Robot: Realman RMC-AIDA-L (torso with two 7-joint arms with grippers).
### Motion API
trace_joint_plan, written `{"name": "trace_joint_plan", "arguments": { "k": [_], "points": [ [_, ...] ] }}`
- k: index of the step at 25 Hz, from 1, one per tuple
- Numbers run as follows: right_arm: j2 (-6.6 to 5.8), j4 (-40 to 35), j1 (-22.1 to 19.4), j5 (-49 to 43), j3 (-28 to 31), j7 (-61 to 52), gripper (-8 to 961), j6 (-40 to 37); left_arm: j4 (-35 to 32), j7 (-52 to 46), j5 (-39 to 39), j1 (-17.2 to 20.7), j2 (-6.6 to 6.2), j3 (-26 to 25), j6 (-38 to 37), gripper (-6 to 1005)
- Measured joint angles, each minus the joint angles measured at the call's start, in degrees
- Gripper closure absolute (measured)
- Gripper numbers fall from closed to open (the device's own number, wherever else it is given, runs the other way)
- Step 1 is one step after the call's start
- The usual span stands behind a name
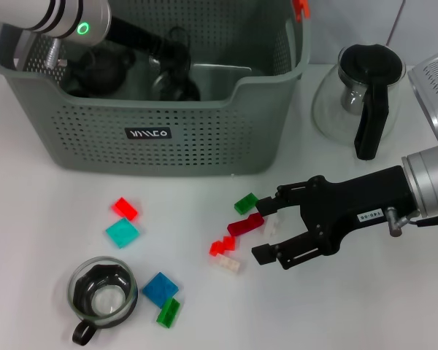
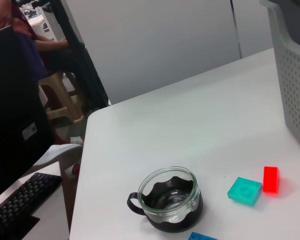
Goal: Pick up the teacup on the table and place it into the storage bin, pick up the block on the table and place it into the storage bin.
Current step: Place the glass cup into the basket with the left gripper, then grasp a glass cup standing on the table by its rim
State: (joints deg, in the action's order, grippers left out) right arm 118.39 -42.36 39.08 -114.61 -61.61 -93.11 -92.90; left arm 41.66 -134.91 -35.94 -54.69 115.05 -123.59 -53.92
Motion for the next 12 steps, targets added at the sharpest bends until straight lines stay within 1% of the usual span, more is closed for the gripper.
{"name": "trace_joint_plan", "arguments": {
  "k": [5,8,12],
  "points": [
    [-0.01,0.0,0.1,0.0,0.0,0.0,41,0.0,1.3,0.0,-0.2,0.3,-0.17,-0.4,-1.4,484],
    [-0.06,0.0,0.2,0.2,0.0,-0.2,41,-0.1,5.5,0.0,-0.6,1.4,-0.09,-2.1,-4.5,430],
    [-0.09,-0.2,0.5,0.3,0.1,-0.1,41,-0.1,11.8,-0.3,-0.8,2.7,0.58,-3.9,-9.1,357]
  ]
}}
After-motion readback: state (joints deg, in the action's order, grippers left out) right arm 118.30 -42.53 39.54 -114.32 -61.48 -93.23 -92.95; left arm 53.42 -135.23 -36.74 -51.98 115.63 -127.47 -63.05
